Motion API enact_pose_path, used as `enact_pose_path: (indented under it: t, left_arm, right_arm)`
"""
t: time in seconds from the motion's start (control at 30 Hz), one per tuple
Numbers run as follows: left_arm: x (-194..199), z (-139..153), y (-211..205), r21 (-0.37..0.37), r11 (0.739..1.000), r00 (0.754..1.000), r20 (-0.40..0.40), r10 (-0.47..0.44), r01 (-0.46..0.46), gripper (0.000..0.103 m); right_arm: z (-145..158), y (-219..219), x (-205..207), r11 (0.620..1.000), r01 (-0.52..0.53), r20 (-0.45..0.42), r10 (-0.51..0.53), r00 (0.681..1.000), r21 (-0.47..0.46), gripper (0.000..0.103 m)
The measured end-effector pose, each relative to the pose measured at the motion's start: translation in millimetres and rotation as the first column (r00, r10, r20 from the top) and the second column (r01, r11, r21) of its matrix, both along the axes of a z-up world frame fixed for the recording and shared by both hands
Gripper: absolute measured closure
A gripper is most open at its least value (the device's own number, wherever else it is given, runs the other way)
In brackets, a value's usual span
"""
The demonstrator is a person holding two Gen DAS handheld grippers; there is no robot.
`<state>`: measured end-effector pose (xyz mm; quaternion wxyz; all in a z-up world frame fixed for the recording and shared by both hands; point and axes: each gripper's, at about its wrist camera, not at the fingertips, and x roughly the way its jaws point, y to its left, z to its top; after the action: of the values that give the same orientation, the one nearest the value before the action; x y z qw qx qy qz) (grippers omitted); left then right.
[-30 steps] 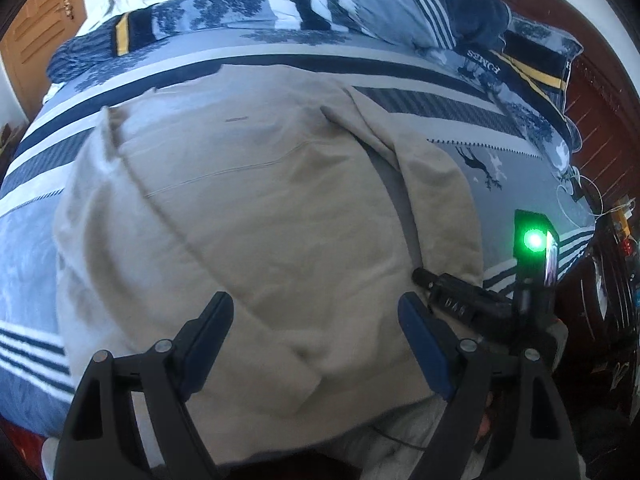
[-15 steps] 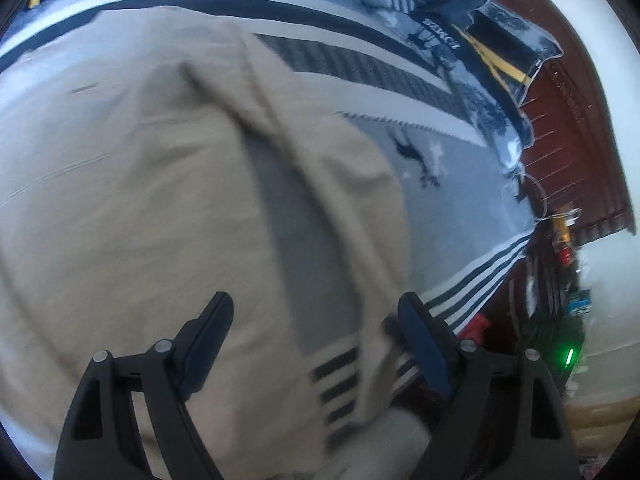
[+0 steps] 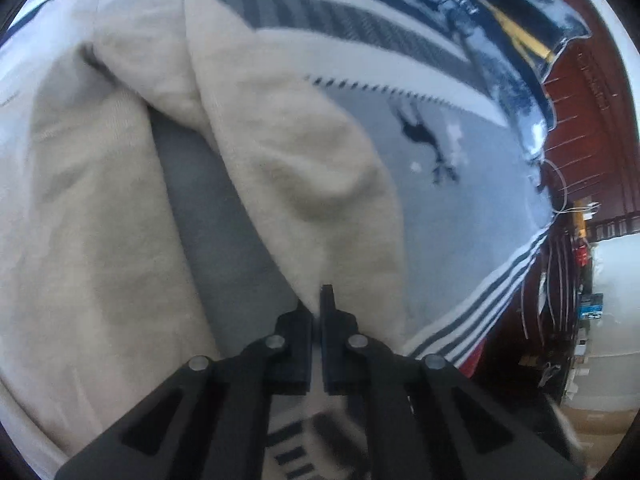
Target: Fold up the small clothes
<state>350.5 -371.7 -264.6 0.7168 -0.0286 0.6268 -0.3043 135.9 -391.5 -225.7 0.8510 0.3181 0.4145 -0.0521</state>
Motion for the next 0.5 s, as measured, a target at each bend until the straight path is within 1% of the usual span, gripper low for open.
enact_pose_path:
  t: [0.03, 0.07, 0.13, 0.17, 0.2, 0.23, 0.27, 0.3, 0.37, 0.47, 0.5]
  left_arm:
    - [-1, 5, 0, -0.009, 1.0, 1.0, 0.003, -0.006, 0.006, 0.1]
    - [-1, 10, 0, -0.016, 1.0, 1.0, 0.008, -0.009, 0.009, 0.1]
    - [-2, 18, 0, -0.025, 1.0, 1.0, 0.015, -0.016, 0.016, 0.1]
    - [-2, 21, 2, -0.027, 1.0, 1.0, 0.014, -0.016, 0.017, 0.1]
    - [-2, 22, 4, -0.025, 1.0, 1.0, 0.014, -0.012, 0.013, 0.1]
    - [-2, 23, 5, -0.025, 1.0, 1.0, 0.012, -0.013, 0.013, 0.1]
    - [-1, 23, 4, -0.031, 0.999, 1.0, 0.012, -0.012, 0.013, 0.1]
    - [0, 25, 6, -0.043, 0.999, 1.0, 0.01, -0.006, 0.007, 0.1]
    - [0, 34, 14, -0.072, 0.997, 1.0, 0.002, 0.004, -0.004, 0.1]
    - [-2, 68, 38, -0.199, 0.98, 1.0, 0.005, 0.01, -0.009, 0.1]
    - [-4, 85, 54, -0.269, 0.963, 1.0, -0.01, 0.009, -0.011, 0.1]
  right_arm:
    - [1, 1, 0, 1.0, 0.008, -0.001, -0.008, 1.0, -0.014, 0.054]
    - [2, 1, 0, 1.0, 0.014, 0.001, -0.014, 1.0, -0.022, 0.044]
    - [-1, 1, 1, 1.0, 0.005, 0.003, -0.005, 1.0, 0.001, 0.044]
    - [-4, 1, 3, 1.0, 0.013, -0.019, -0.013, 1.0, -0.005, 0.045]
    - [-6, 1, 7, 1.0, 0.009, -0.038, -0.01, 0.999, -0.012, 0.062]
    - [-9, 3, 10, 1.0, 0.0, -0.057, -0.001, 0.998, -0.019, 0.073]
    - [-9, 4, 10, 0.999, 0.006, -0.067, -0.008, 0.998, -0.032, 0.092]
    - [-5, 5, 8, 0.999, 0.016, -0.057, -0.019, 0.998, -0.051, 0.099]
    - [13, 10, 0, 0.995, 0.023, -0.012, -0.025, 1.0, -0.099, 0.099]
    - [45, 25, -14, 0.994, -0.012, 0.051, 0.017, 0.999, -0.111, 0.099]
    - [61, 35, -20, 0.993, -0.032, 0.079, 0.041, 0.996, -0.116, 0.099]
